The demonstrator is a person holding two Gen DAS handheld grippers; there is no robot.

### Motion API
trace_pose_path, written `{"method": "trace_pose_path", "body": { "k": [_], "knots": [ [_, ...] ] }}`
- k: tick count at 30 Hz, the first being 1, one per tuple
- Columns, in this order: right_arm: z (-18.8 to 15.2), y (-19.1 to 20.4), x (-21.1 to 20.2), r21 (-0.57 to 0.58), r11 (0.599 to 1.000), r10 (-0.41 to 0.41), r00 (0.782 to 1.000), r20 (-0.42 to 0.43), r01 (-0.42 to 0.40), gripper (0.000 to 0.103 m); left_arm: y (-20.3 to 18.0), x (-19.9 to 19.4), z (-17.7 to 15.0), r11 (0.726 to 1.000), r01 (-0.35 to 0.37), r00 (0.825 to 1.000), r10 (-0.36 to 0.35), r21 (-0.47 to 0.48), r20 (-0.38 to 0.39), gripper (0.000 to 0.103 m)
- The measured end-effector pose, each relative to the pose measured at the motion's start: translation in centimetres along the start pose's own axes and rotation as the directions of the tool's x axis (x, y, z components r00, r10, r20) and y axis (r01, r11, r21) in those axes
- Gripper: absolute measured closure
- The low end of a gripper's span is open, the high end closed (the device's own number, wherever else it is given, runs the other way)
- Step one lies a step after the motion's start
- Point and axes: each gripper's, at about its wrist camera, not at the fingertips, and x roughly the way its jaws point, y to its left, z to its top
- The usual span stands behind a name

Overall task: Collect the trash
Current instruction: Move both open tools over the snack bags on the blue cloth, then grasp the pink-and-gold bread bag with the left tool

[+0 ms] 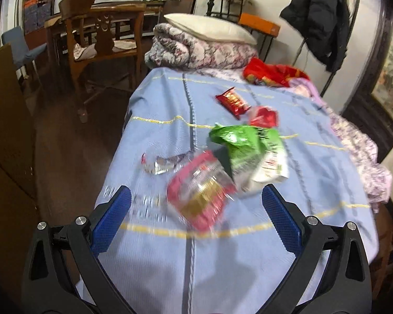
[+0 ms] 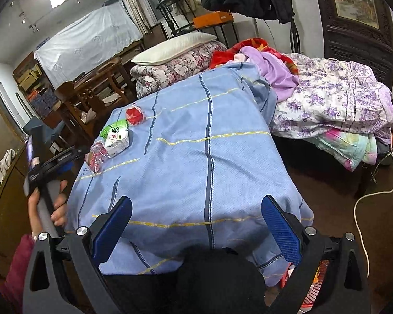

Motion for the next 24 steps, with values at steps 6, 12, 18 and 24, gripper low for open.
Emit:
{"method": "trace_pose_path", "body": {
  "k": [6,12,18,24],
  "knots": [
    [1.0,1.0,1.6,-0.027,1.0,0.001,1.0,-0.019,-0.002,0.006,1.7,3.2,-0.3,0.999,-0.021,0.998,0.018,-0.041,-0.062,0.007],
    [3.6,4.3,5.3,-0.054,0.995,0.079,0.996,-0.045,-0.082,0.006,3.7,2.8,-0.4,0.987,0.051,0.998,-0.057,-0.15,-0.032,0.007],
    [7.9,10.6,11.5,-0.144,0.97,0.18,0.978,-0.103,-0.194,0.006,5.6,1.4,-0.6,0.954,0.161,0.987,-0.149,-0.251,0.065,0.007],
    [11.2,15.3,18.4,-0.192,0.958,0.182,0.969,-0.166,-0.212,0.006,7.4,1.5,-0.7,0.909,0.238,0.971,-0.222,-0.342,0.087,0.007]
  ]
}}
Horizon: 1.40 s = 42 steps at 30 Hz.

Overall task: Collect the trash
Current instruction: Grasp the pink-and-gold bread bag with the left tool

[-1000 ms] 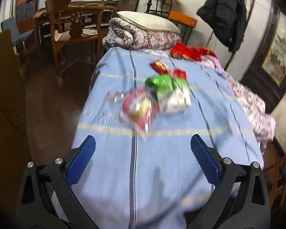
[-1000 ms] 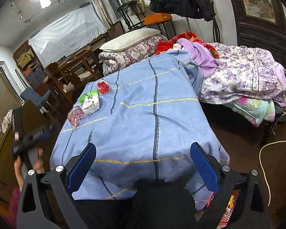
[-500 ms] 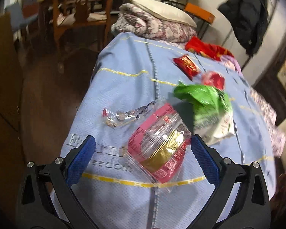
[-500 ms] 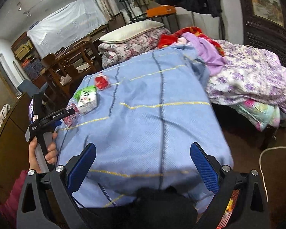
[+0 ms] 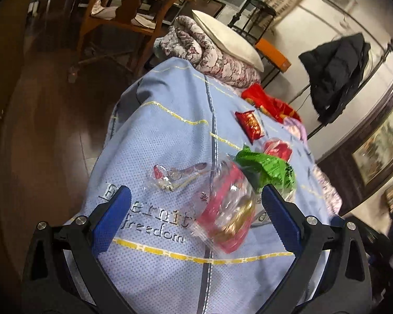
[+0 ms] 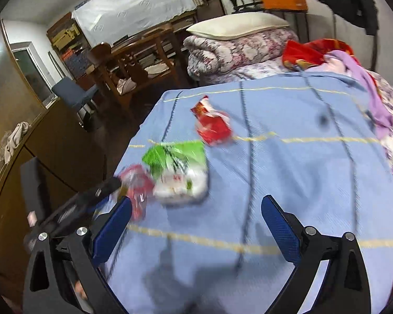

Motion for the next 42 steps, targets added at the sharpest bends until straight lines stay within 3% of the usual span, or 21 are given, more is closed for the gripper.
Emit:
{"method": "trace_pose_path", "body": {
  "k": [4,8,9,10,12,15,18,23,26,29,34,37,39,41,42],
  "knots": [
    [2.0,1.1,3.6,0.012,1.0,0.019,0.999,-0.032,-0.019,0.006,0.3,-0.4,0.0,1.0,0.002,1.0,-0.002,-0.016,0.019,0.007],
    [1.9,1.9,6.7,0.006,1.0,0.006,0.996,-0.084,-0.006,0.007,0.1,-0.6,0.0,1.0,-0.004,1.0,0.005,-0.016,0.028,0.007],
    [1.8,2.0,7.1,0.009,1.0,0.007,0.996,-0.088,-0.006,0.012,0.1,-0.5,-0.1,1.0,-0.007,1.0,0.007,-0.013,0.027,0.007],
    [1.8,2.0,7.5,0.012,1.0,0.023,0.996,-0.09,-0.022,0.042,0.0,-0.5,-0.1,1.0,-0.011,1.0,0.011,-0.01,0.028,0.007],
    [1.3,1.4,6.8,0.029,0.998,0.055,0.996,-0.073,-0.053,0.047,-0.4,-0.5,-0.2,1.0,-0.024,0.999,0.023,0.01,0.031,0.007],
    [0.1,0.2,2.7,0.035,0.999,0.032,0.999,0.033,-0.033,0.047,-1.8,-0.3,-0.4,0.995,-0.059,0.998,0.056,0.084,0.037,0.007],
    [-2.0,-1.8,-2.1,0.053,0.998,-0.04,0.991,0.126,0.033,0.048,-3.4,0.1,-0.8,0.979,-0.095,0.995,0.088,0.18,0.043,0.007],
    [-4.6,-5.6,-4.8,0.115,0.988,-0.121,0.982,0.143,0.105,0.048,-4.7,1.4,-1.3,0.954,-0.127,0.991,0.132,0.271,0.0,0.007],
    [-5.4,-7.2,-4.7,0.153,0.985,-0.1,0.988,0.115,0.082,0.048,-3.9,2.7,-0.9,0.961,-0.132,0.986,0.152,0.243,-0.068,0.007],
    [-5.7,-7.5,-4.4,0.148,0.986,-0.094,0.99,0.104,0.078,0.046,-3.8,3.0,-0.9,0.959,-0.145,0.983,0.167,0.243,-0.072,0.007],
    [-6.1,-7.8,-3.7,0.158,0.985,-0.082,0.99,0.113,0.064,0.021,-4.1,3.1,-1.1,0.948,-0.172,0.979,0.194,0.267,-0.057,0.009],
    [-5.9,-8.1,-3.4,0.171,0.984,-0.066,0.992,0.112,0.046,0.018,-3.8,3.0,-0.9,0.956,-0.155,0.983,0.175,0.25,-0.059,0.02],
    [-6.0,-7.9,-3.2,0.17,0.985,-0.058,0.993,0.107,0.04,0.017,-3.9,2.9,-1.0,0.958,-0.125,0.987,0.146,0.258,-0.063,0.039],
    [-6.0,-7.6,-2.9,0.157,0.987,-0.054,0.993,0.101,0.038,0.017,-4.4,3.0,-1.2,0.953,-0.102,0.99,0.126,0.285,-0.069,0.048],
    [-6.1,-7.3,-2.6,0.138,0.99,-0.057,0.994,0.098,0.043,0.022,-4.7,2.9,-1.3,0.949,-0.096,0.991,0.12,0.3,-0.063,0.054]
  ]
}}
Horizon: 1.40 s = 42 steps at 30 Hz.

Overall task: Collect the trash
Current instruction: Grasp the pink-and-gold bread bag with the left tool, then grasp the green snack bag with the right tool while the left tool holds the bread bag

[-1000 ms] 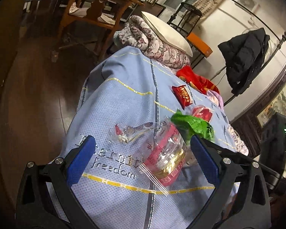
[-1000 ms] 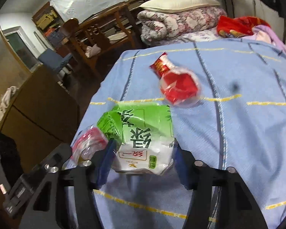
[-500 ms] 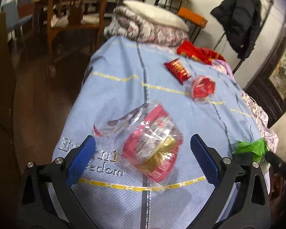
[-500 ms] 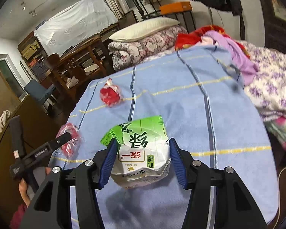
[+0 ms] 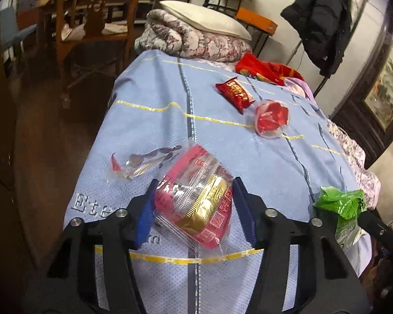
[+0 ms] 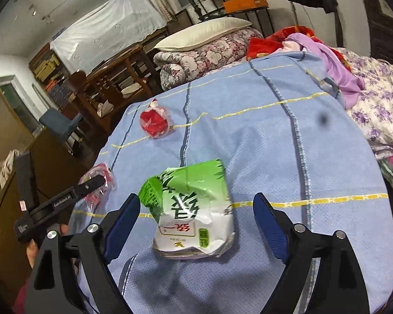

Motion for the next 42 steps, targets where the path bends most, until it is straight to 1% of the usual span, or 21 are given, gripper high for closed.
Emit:
{"method": "trace_pose_path", "body": {
  "k": [2,5,6,9,10,12,16,18,20,22,23,24,26,27,28,29,31,32,35,38,42],
  "knots": [
    [-0.3,0.7,0.4,-0.042,0.999,0.001,1.0,-0.012,-0.001,0.049,-0.6,-0.2,-0.1,0.999,0.001,1.0,-0.002,0.033,0.008,0.058],
    [-0.6,1.3,-0.1,-0.062,0.998,-0.007,1.0,0.002,0.008,0.049,-1.7,-1.1,-0.6,0.996,-0.034,0.999,0.031,0.083,0.04,0.062],
    [-0.6,1.4,-1.0,-0.057,0.998,-0.001,1.0,0.016,0.002,0.049,-2.0,-1.3,-0.7,0.995,-0.036,0.998,0.032,0.087,0.046,0.063],
    [-0.4,1.7,-3.6,-0.059,0.998,0.009,0.998,0.055,-0.006,0.053,-2.5,-3.0,-1.7,0.998,0.051,0.998,-0.052,0.038,0.035,0.064],
    [-0.4,1.8,-4.4,-0.061,0.998,0.009,0.998,0.068,-0.004,0.054,-2.9,-3.9,-2.0,0.997,0.066,0.997,-0.067,0.031,0.042,0.064],
    [-0.3,1.9,-6.5,-0.063,0.998,0.013,0.995,0.102,-0.006,0.057,-3.9,-6.0,-2.5,0.997,0.069,0.995,-0.072,0.045,0.075,0.064],
    [-0.1,2.2,-8.6,-0.075,0.997,-0.003,0.992,0.125,0.013,0.059,-5.4,-9.2,-2.9,0.995,0.077,0.99,-0.084,0.061,0.116,0.064],
    [-0.4,2.2,-8.4,-0.085,0.996,-0.009,0.994,0.109,0.019,0.059,-6.0,-10.2,-3.1,0.995,0.075,0.988,-0.083,0.066,0.131,0.064],
    [-1.3,1.5,-7.7,-0.064,0.997,-0.03,0.996,0.087,0.036,0.059,-6.3,-11.2,-3.5,0.995,0.076,0.987,-0.084,0.066,0.139,0.064],
    [-2.2,0.9,-7.6,-0.054,0.998,-0.022,0.998,0.063,0.026,0.059,-6.5,-12.1,-3.9,0.995,0.072,0.986,-0.082,0.072,0.147,0.064],
    [-2.6,0.9,-7.3,-0.057,0.998,-0.01,0.999,0.04,0.012,0.059,-6.7,-12.5,-4.0,0.995,0.068,0.985,-0.079,0.077,0.152,0.064],
    [-3.2,0.9,-6.8,-0.056,0.998,0.016,1.0,-0.004,-0.016,0.059,-6.7,-12.7,-4.1,0.995,0.068,0.985,-0.079,0.078,0.154,0.064],
    [-3.9,0.9,-6.1,-0.054,0.999,0.002,0.999,-0.032,-0.003,0.057,-6.7,-13.0,-4.3,0.995,0.068,0.985,-0.079,0.073,0.154,0.064],
    [-4.5,0.9,-5.5,-0.055,0.998,0.016,0.998,-0.062,-0.02,0.056,-6.6,-13.1,-4.4,0.995,0.071,0.985,-0.08,0.068,0.15,0.064],
    [-4.8,0.9,-5.4,-0.044,0.998,0.036,0.997,-0.061,-0.039,0.057,-6.6,-13.1,-4.5,0.995,0.073,0.986,-0.082,0.063,0.144,0.064],
    [-5.1,0.9,-5.3,-0.037,0.998,0.041,0.997,-0.058,-0.043,0.063,-6.6,-13.2,-4.6,0.995,0.074,0.987,-0.082,0.061,0.14,0.064],
    [-5.3,1.5,-5.8,-0.059,0.997,0.044,0.998,-0.046,-0.046,0.068,-6.6,-13.4,-4.8,0.996,0.068,0.988,-0.076,0.062,0.135,0.064],
    [-5.4,1.8,-6.0,-0.07,0.997,0.043,0.998,-0.036,-0.045,0.082,-6.6,-13.5,-4.9,0.996,0.069,0.988,-0.077,0.06,0.135,0.064],
    [-5.3,2.1,-8.2,-0.063,0.996,0.058,0.998,0.033,-0.056,0.082,-6.7,-14.6,-5.1,0.995,0.076,0.986,-0.084,0.057,0.147,0.064],
    [-4.6,2.4,-11.8,-0.065,0.996,0.064,0.991,0.12,-0.057,0.082,-7.2,-16.2,-5.4,0.994,0.083,0.981,-0.094,0.072,0.171,0.064],
    [-4.2,2.6,-18.2,-0.063,0.996,0.071,0.966,0.247,-0.057,0.082,-9.1,-18.8,-5.7,0.989,0.092,0.971,-0.115,0.113,0.209,0.064]
  ]
}}
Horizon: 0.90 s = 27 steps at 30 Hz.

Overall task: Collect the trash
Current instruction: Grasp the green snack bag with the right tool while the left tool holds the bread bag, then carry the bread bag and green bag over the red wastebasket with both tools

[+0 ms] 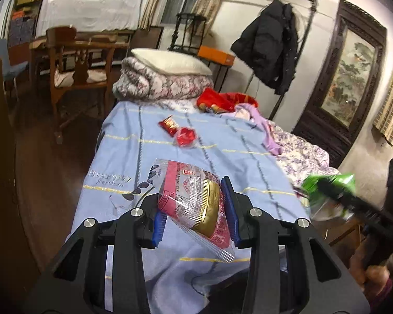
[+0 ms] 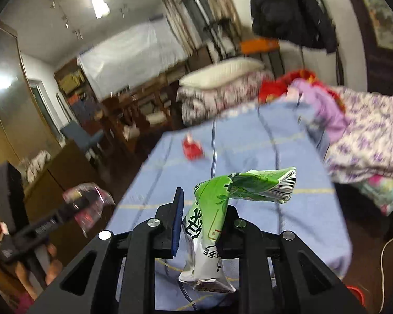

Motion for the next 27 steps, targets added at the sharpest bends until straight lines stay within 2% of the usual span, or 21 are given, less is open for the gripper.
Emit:
{"method": "trace_pose_path", "body": {
  "k": [7,10,17,19,23,27],
  "knots": [
    [1.0,1.1,-9.5,-0.021,1.0,0.0,0.988,0.153,0.003,0.082,-4.6,-6.2,0.1,0.997,0.021,0.995,-0.028,0.076,0.094,0.064],
    [0.7,2.0,-13.8,-0.053,0.999,0.009,0.98,0.2,0.002,0.082,-6.9,-10.0,-0.5,0.993,0.021,0.988,-0.039,0.115,0.149,0.064],
    [-1.5,4.7,-25.0,-0.153,0.987,0.012,0.942,0.334,0.042,0.082,-12.1,-20.0,-3.2,0.974,0.008,0.953,-0.076,0.227,0.294,0.064],
    [-1.9,5.1,-26.9,-0.173,0.983,0.013,0.934,0.358,0.053,0.082,-13.3,-21.6,-3.8,0.966,0.011,0.944,-0.095,0.257,0.317,0.064],
    [-2.1,5.8,-29.4,-0.196,0.978,0.017,0.919,0.395,0.066,0.082,-15.1,-22.6,-4.9,0.951,0.007,0.938,-0.113,0.31,0.326,0.063],
    [-2.2,5.3,-29.3,-0.187,0.981,0.018,0.928,0.371,0.056,0.082,-15.8,-20.6,-5.3,0.947,0.037,0.953,-0.13,0.32,0.274,0.063]
  ]
}}
